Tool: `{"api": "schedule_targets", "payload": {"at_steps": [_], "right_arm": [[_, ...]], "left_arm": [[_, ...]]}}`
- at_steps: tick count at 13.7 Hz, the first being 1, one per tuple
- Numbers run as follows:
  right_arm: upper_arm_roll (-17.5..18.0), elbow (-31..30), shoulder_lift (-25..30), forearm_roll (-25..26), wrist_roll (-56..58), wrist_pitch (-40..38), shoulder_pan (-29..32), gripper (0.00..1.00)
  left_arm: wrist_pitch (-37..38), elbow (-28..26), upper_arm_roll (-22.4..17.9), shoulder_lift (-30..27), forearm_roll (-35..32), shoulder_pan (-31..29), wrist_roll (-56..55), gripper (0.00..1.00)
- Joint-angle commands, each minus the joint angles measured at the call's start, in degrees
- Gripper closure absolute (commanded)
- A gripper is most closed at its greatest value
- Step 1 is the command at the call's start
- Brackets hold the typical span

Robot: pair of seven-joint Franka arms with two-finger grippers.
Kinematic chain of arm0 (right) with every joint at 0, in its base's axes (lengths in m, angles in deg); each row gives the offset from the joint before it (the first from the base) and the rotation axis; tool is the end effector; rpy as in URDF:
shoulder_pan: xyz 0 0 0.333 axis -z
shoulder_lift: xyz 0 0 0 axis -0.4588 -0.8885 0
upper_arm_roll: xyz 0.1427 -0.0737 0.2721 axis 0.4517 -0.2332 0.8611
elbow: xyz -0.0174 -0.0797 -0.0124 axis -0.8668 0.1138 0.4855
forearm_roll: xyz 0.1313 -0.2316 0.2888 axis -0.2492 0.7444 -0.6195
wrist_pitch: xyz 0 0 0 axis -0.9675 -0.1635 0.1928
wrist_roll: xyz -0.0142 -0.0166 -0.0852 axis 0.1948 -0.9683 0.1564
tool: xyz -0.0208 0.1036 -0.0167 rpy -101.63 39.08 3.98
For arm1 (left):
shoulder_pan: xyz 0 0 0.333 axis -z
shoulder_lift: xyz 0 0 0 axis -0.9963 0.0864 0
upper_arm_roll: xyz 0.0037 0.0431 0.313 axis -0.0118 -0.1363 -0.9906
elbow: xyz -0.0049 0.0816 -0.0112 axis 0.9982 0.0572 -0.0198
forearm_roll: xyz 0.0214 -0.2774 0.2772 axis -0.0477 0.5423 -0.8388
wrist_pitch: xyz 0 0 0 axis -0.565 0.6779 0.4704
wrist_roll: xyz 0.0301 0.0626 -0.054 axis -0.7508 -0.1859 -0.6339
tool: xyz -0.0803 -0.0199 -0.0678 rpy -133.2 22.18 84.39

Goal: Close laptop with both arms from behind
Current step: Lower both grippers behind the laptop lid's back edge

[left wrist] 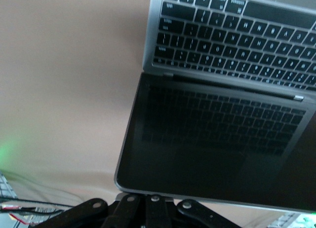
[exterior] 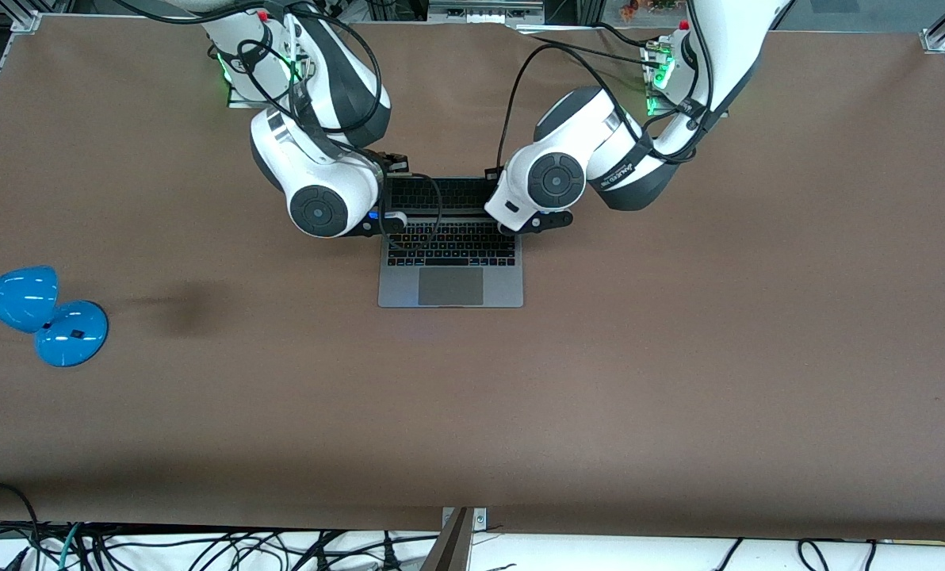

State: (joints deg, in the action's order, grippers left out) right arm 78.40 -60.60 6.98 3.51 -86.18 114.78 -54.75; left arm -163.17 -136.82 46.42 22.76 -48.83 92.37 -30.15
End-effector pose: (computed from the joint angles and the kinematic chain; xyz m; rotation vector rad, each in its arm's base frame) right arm 0.4785 0.3533 0.3457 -2.8882 -0.1072 1.0693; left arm 0.4605 -0.4246 0.3320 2.9463 0.3123 -0.8861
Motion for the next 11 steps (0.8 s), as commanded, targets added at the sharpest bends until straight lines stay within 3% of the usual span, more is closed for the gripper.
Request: {"api": "schedule_targets", "payload": {"at_steps": [1,11], "right_arm": [[-0.03,0.27,0.11,-0.09,0.68,2.28,0.19,1.0],[-0.2,0.27,-0.41,2.46,1.55,10.19,0.63,1.0]], "left_arm": [[-1.31,0.35,-0.49,2.34,-2.8,0.14,1.01,1.0],[-1.84,2.64,-1.98,5.67,-4.82,0.23,1.01,1.0]]}}
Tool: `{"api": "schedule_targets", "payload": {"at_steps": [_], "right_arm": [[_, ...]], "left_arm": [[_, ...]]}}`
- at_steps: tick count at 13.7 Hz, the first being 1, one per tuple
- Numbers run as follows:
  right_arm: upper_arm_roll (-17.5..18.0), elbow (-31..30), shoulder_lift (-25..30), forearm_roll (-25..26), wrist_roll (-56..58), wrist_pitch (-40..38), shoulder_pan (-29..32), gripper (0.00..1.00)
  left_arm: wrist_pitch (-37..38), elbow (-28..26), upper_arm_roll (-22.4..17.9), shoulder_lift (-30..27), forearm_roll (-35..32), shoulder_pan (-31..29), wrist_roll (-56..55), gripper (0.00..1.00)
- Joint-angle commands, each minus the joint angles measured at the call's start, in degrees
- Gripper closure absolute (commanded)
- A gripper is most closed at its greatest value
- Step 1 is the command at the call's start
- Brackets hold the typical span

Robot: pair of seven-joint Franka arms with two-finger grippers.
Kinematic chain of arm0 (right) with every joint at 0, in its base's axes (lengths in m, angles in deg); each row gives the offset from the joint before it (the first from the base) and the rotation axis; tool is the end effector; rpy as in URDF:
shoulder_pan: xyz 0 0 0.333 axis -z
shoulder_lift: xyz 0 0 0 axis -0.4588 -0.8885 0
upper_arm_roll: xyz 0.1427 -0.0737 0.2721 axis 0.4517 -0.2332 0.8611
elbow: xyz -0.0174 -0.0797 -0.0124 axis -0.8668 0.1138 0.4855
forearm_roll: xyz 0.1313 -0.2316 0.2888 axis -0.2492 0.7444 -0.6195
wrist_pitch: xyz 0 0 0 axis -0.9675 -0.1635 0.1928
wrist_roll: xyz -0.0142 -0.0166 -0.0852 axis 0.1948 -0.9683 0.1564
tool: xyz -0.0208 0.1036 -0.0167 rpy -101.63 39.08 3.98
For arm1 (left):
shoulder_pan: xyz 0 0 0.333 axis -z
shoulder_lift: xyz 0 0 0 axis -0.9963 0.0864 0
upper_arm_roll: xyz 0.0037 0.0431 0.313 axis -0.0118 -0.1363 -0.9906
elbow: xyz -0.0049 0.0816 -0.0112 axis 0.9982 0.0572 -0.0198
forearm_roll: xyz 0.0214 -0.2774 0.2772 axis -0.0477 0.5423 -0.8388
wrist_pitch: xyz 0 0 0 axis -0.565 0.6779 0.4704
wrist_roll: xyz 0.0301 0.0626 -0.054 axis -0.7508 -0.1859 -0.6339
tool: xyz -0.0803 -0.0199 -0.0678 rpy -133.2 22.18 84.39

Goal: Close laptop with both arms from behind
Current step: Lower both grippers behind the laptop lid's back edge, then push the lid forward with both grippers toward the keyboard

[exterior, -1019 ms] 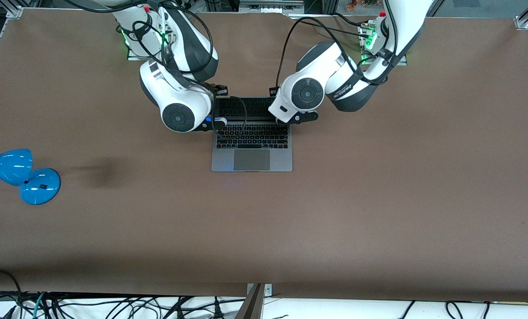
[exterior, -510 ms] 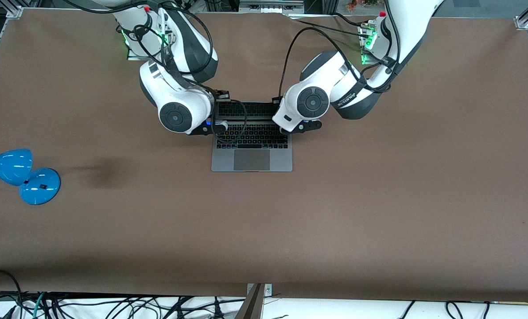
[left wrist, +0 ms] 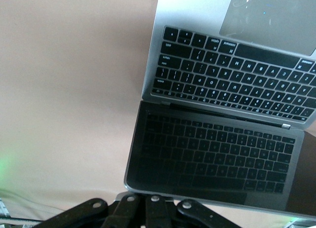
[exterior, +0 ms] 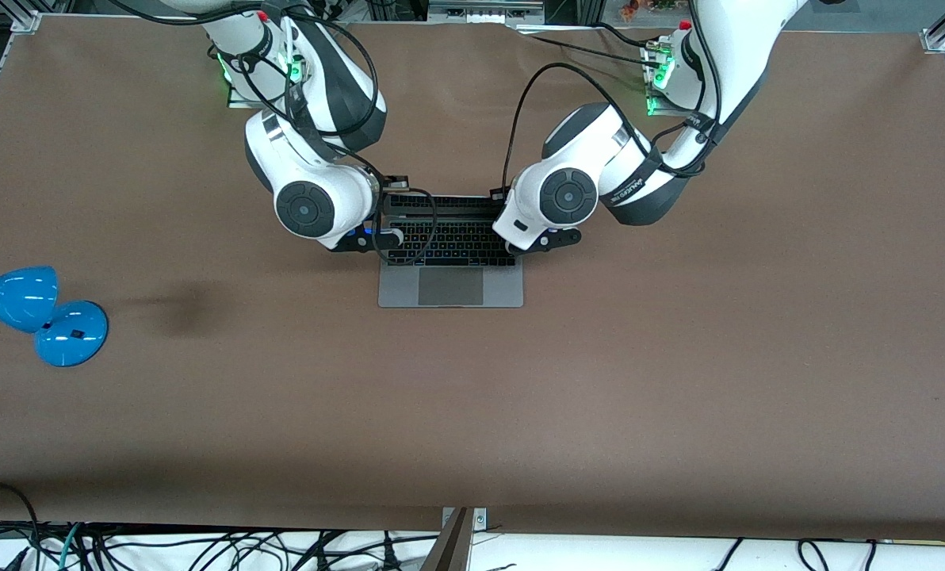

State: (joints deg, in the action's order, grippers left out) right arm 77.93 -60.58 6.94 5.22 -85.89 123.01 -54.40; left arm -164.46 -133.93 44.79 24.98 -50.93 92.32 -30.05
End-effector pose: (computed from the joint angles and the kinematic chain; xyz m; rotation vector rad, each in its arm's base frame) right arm 0.5031 0.3505 0.3465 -2.9227 -0.0673 0.8490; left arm 0.4894 -0.4148 0.3260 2.9433 0.3534 -0.8197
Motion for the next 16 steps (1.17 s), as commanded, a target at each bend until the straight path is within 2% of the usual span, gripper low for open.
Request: {"api": "schedule_targets", "payload": {"at_steps": [1,3,16], "right_arm": [[0.27,0.26,-0.46,0.75,1.61,2.67,0.28,1.0],[0.19,0.35,-1.34,0.75,1.88,4.25,0.45,1.0],[-0.69,2.54,-5.12,1.98,8.73,10.23,2.3,1.0]], "left_arm": [[-0.64,0.36,-0.53,3.8,-2.72,0.37,0.9,1.0],[-0.81,2.56,-0.79,5.38,-2.89,0.64,0.82,1.0],[-2.22,5.72,-2.72,9.34,-4.74,1.08,0.9,1.0]]}}
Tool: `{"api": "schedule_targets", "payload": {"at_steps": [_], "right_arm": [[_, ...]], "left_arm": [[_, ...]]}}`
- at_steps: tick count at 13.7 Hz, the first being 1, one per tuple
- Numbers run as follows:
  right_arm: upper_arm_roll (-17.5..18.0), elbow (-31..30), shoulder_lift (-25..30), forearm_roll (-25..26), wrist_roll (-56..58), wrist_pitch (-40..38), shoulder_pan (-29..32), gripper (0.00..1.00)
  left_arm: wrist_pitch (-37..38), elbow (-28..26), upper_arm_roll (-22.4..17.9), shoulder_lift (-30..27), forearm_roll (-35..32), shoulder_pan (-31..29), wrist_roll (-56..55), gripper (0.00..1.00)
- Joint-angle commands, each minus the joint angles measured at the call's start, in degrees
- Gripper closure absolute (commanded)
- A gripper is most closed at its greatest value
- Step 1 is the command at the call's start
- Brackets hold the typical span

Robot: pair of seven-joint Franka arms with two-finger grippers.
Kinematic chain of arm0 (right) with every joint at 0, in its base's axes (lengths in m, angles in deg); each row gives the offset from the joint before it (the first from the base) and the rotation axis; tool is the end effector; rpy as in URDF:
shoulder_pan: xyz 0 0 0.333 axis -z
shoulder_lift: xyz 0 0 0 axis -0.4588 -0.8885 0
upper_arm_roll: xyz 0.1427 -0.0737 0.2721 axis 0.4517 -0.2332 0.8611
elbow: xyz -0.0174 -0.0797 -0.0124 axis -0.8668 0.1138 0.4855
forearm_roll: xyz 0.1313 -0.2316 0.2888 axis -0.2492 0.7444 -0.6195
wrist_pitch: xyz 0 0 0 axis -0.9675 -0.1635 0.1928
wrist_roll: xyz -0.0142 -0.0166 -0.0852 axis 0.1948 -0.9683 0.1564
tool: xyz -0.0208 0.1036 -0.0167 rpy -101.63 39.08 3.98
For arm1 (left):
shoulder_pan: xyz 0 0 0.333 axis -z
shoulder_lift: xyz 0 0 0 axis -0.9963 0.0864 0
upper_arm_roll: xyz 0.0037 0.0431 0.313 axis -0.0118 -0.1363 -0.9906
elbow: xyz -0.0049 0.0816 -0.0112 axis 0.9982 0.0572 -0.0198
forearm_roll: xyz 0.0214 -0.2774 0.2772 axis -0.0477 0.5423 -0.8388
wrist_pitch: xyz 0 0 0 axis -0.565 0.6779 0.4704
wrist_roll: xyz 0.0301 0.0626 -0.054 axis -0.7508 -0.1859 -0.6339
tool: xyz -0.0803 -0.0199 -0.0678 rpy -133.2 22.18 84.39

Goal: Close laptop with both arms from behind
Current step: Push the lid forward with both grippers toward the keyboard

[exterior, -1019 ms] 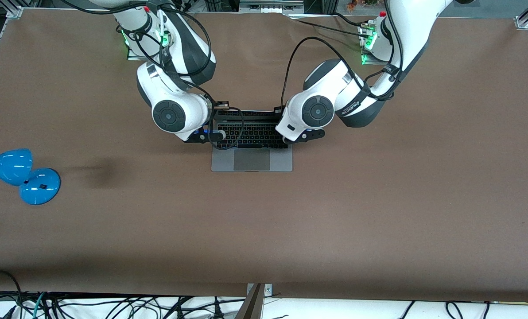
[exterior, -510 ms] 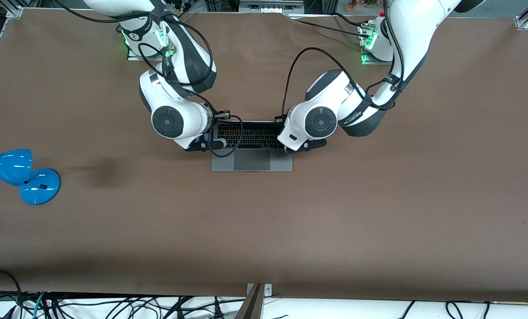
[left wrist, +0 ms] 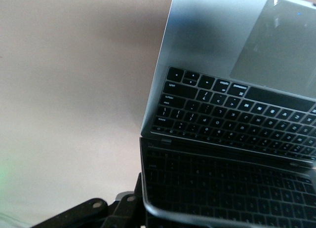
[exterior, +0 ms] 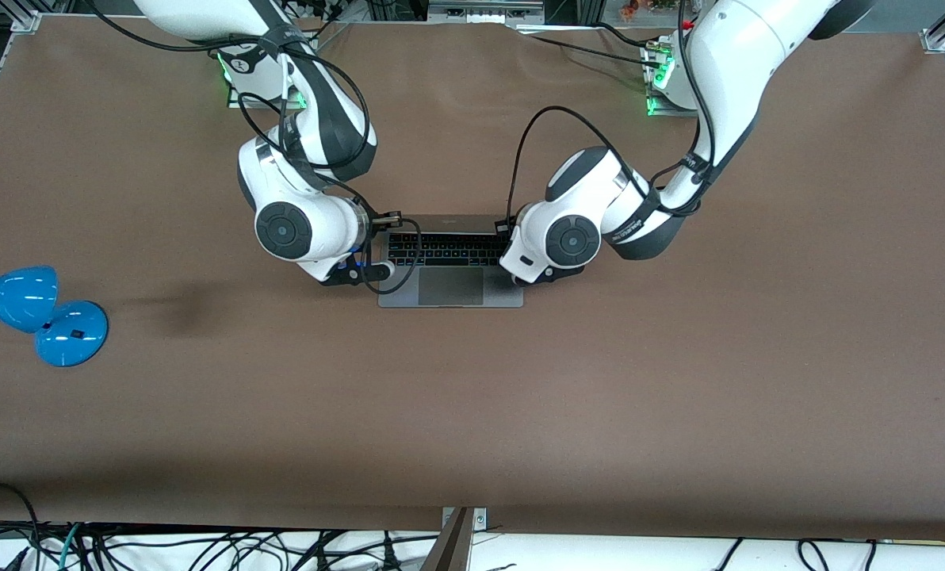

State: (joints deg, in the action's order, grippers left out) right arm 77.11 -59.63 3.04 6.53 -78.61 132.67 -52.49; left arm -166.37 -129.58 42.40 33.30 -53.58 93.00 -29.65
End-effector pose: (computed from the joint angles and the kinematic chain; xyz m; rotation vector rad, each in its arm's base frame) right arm 0.5449 0.3325 0.3158 -2.9086 -0.1417 0.6439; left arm 0.5218 -0.4048 0.2660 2.9268 0.4054 -0.8572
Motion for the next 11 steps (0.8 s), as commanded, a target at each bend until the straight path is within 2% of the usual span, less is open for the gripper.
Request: {"api": "schedule_targets", "payload": {"at_steps": [1,11], "right_arm": [[0.13,1.94,-1.31,0.67,2.15,0.75,0.39,1.0],[-0.4,3.35,-4.3,0.76,6.73,5.75,0.83,1.0]], "left_arm": [[-0.31,1.81,-0.42,1.2,-2.01,0.39,0.5,1.0],[-0.31,4.37,-0.86,2.78,-2.01,0.39,0.42,1.0]]}}
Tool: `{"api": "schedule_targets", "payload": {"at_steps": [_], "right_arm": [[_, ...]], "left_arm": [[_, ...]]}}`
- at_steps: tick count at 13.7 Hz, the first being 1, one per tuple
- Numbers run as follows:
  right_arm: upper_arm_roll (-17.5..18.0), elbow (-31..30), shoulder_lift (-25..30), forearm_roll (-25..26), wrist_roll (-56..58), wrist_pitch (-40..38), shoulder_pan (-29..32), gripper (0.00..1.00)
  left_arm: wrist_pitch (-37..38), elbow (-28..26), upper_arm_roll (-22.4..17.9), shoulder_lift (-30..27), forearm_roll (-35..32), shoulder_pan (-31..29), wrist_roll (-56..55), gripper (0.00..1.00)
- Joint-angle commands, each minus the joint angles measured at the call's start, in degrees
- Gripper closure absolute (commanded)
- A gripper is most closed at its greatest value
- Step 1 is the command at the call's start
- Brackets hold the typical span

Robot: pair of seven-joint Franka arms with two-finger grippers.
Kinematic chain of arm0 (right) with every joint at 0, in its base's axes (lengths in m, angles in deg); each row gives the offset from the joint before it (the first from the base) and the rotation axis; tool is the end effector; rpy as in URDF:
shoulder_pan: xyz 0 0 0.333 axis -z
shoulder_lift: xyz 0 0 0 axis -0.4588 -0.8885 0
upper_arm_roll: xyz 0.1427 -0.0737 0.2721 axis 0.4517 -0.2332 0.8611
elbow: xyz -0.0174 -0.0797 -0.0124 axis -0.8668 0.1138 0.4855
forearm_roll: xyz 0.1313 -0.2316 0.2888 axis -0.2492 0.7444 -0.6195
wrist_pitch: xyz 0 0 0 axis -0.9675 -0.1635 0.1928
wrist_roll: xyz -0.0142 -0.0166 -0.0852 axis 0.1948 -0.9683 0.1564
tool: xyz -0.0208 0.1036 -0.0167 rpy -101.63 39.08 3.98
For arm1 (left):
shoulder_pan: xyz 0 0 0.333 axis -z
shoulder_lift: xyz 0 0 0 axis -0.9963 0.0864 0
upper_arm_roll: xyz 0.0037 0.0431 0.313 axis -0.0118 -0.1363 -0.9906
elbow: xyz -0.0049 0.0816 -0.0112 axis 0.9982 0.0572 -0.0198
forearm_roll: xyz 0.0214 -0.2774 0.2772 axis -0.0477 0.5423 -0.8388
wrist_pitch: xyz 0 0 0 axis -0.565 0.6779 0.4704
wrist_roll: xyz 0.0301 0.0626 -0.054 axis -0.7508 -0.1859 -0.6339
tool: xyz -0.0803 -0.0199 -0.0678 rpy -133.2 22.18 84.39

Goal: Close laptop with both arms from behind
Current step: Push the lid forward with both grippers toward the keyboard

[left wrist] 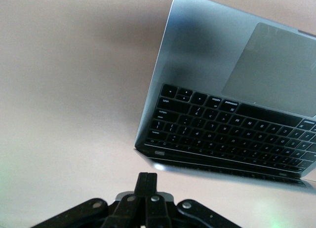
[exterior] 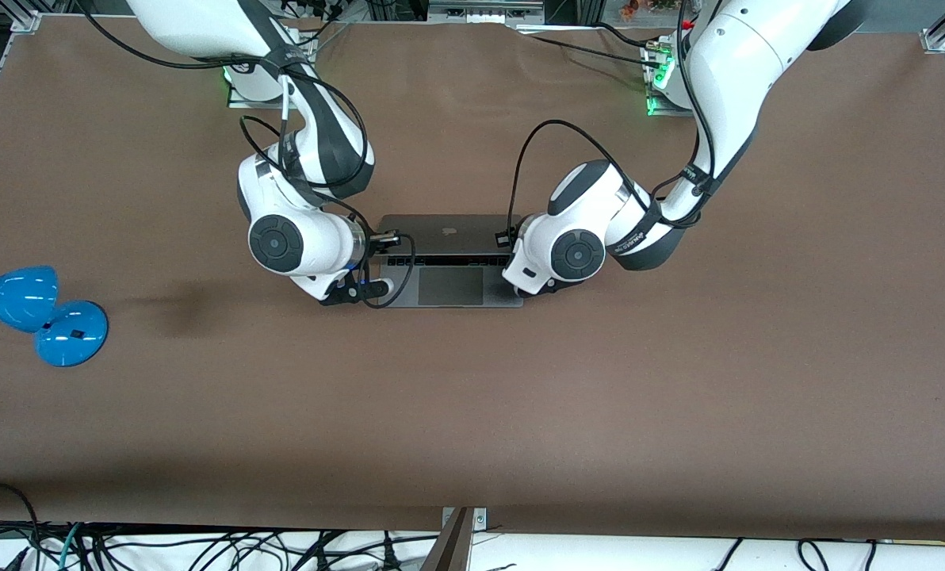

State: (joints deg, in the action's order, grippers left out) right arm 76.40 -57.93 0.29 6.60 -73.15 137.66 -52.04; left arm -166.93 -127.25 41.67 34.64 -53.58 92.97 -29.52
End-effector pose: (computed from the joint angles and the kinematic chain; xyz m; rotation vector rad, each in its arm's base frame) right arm 0.5683 0.3273 0.3011 -2.8889 -0.2271 0.5240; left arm 0.5384 -0.4006 0.2656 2.9053 0.4345 -0.8276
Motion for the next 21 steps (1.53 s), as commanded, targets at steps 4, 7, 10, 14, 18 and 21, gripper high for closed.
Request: {"api": "schedule_targets", "payload": {"at_steps": [4,7,10,14,18,21], "right_arm": [[0.3,1.65,-2.69,0.69,2.42,2.61,0.39,1.0],[0.3,1.74,-3.13,1.83,2.85,3.31,0.39,1.0],[0.3,2.09,-3.48,1.83,2.86,3.4,0.39,1.0],[0.3,2.7,-4.45,1.83,3.73,4.37,0.48,1.0],[0.3,3.06,-6.38,2.26,6.71,6.65,1.0,1.0],[0.3,3.06,-7.09,2.36,7.25,7.01,1.0,1.0]], "left_arm": [[-0.01,3.26,-0.57,2.4,-2.0,0.52,0.29,1.0],[-0.19,5.45,-0.75,4.24,-2.0,0.52,0.29,1.0],[-2.29,6.25,-1.01,6.0,-4.1,0.87,0.2,1.0],[-4.49,6.52,-2.24,6.62,-4.2,1.57,0.29,1.0],[-6.25,7.39,-2.24,8.11,-6.48,1.66,0.2,1.0],[-6.43,8.1,-2.33,9.0,-6.57,2.1,0.2,1.0]]}}
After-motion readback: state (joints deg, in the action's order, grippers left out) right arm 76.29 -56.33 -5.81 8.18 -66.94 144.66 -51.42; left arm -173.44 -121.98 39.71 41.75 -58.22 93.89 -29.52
